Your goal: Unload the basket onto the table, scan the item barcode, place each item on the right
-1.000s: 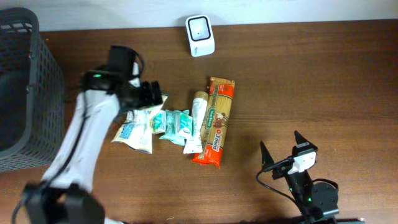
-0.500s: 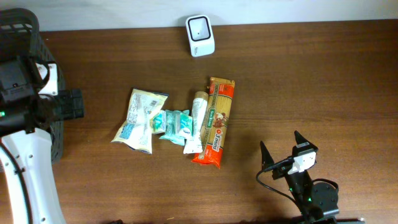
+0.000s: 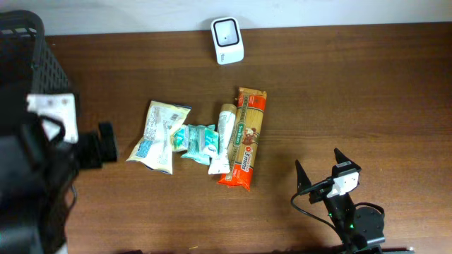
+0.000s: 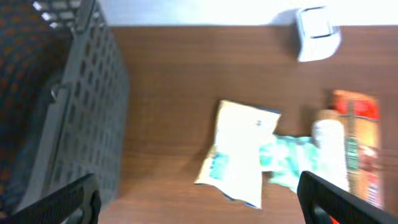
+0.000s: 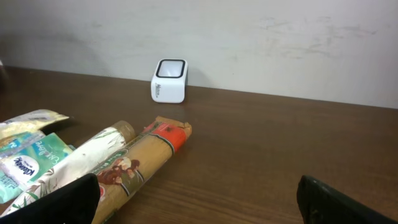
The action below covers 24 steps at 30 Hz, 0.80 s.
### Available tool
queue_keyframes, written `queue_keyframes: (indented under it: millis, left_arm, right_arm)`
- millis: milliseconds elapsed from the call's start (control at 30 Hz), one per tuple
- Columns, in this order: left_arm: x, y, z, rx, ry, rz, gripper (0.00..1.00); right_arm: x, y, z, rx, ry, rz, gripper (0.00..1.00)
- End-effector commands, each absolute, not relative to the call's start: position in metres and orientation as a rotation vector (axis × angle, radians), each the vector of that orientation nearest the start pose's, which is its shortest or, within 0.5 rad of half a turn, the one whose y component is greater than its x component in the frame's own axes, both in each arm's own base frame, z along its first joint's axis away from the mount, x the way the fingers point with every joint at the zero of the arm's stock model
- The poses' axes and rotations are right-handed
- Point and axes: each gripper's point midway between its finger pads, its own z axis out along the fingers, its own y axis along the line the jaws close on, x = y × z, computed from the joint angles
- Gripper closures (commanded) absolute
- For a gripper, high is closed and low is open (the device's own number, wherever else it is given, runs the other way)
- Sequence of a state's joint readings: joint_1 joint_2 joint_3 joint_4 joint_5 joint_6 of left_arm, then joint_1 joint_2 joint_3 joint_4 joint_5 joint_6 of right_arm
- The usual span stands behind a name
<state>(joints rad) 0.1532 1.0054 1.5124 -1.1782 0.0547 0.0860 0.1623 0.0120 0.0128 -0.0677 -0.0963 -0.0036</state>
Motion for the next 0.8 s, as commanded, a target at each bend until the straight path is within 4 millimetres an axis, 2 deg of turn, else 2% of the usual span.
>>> queue_keyframes:
  millis: [0, 33, 133, 200, 333, 433, 467, 533, 633, 767]
  left_arm:
    - [0.236, 0.01, 0.36, -0.012, 2.229, -0.042, 0.01]
    - [0.228, 0.009, 0.36, -0.012, 2.227, -0.042, 0.01]
    - [0.222, 0.007, 0.363, 0.0, 2.214, -0.044, 0.01]
    - [0.216, -0.01, 0.359, 0.133, 2.206, -0.107, 0.01]
    - [0.211, -0.012, 0.324, 0.146, 2.197, -0.114, 0.01]
    - [0.202, -0.019, 0.291, 0.162, 2.131, -0.137, 0.01]
    - [0.2, -0.022, 0.286, 0.175, 2.084, -0.146, 0.01]
    - [0.2, -0.033, 0.276, 0.173, 1.995, -0.227, 0.01]
    - [0.209, -0.037, 0.243, 0.082, 2.036, -0.336, 0.01]
    - [0.212, -0.035, 0.239, 0.091, 2.045, -0.275, 0.01]
  right_arm:
    - [0.24, 0.055, 0.158, -0.208, 1.631, 0.2, 0.01]
    - [0.24, 0.055, 0.158, -0.208, 1.631, 0.2, 0.01]
    - [0.24, 0.055, 0.158, -0.208, 1.631, 0.2, 0.01]
    - [0.24, 0.055, 0.158, -0.208, 1.631, 0.2, 0.01]
    - [0.24, 0.055, 0.158, -0.208, 1.631, 0.2, 0.01]
    - [0.24, 0.055, 0.158, -0.208, 1.631, 0.2, 0.01]
    - [0.24, 0.055, 0.158, -0.208, 1.631, 0.2, 0.01]
    - [0.24, 0.055, 0.158, -0.208, 1.631, 0.2, 0.01]
    - [0.24, 0.055, 0.158, -0.208, 1.631, 0.2, 0.01]
    - [0.24, 0.055, 0.158, -0.208, 1.631, 0.2, 0.01]
